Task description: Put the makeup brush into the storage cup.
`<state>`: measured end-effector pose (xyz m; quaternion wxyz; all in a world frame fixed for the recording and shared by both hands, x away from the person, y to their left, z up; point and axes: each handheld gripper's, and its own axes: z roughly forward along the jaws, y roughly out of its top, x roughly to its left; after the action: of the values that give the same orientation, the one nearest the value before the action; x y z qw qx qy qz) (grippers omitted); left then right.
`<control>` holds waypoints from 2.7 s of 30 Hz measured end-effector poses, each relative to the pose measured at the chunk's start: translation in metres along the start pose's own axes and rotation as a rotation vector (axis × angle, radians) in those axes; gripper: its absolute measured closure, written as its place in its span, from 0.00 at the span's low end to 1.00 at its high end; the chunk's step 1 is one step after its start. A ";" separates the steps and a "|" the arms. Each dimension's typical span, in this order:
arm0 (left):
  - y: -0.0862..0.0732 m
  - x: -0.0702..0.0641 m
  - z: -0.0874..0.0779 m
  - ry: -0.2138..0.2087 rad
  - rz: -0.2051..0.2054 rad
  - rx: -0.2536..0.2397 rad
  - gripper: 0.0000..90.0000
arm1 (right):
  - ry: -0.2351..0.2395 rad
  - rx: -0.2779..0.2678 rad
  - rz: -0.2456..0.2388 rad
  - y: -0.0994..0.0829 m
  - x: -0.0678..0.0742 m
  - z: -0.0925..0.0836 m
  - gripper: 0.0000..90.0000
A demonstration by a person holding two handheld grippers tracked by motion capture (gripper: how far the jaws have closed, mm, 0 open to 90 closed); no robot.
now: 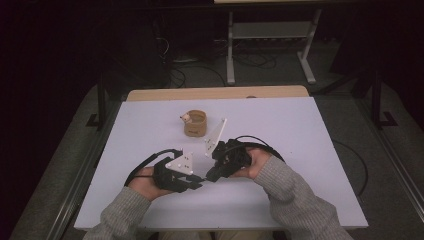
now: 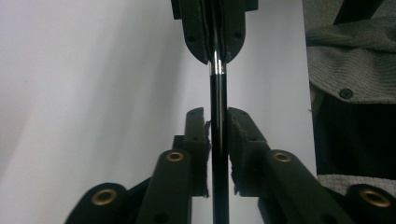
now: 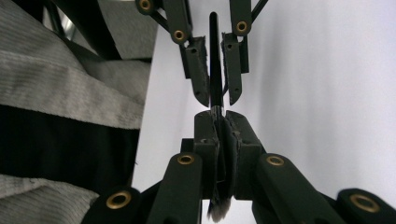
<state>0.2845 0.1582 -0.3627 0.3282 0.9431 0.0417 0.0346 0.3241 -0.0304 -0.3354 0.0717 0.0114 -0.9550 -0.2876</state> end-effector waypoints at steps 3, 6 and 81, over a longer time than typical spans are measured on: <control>0.002 0.000 0.001 0.001 -0.001 0.005 0.84 | -0.001 0.017 0.004 0.003 0.002 -0.001 0.92; 0.003 0.000 0.003 -0.009 0.003 0.013 0.88 | -0.015 0.027 -0.013 0.006 0.003 -0.002 0.92; 0.031 0.131 -0.010 0.164 -0.258 -0.234 0.93 | -0.306 -0.358 0.490 -0.188 0.008 -0.046 0.35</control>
<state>0.4152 0.1534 -0.3306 0.4326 0.8794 0.1847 0.0738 0.3189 -0.2133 -0.4001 -0.0045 -0.2743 -0.8635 -0.4232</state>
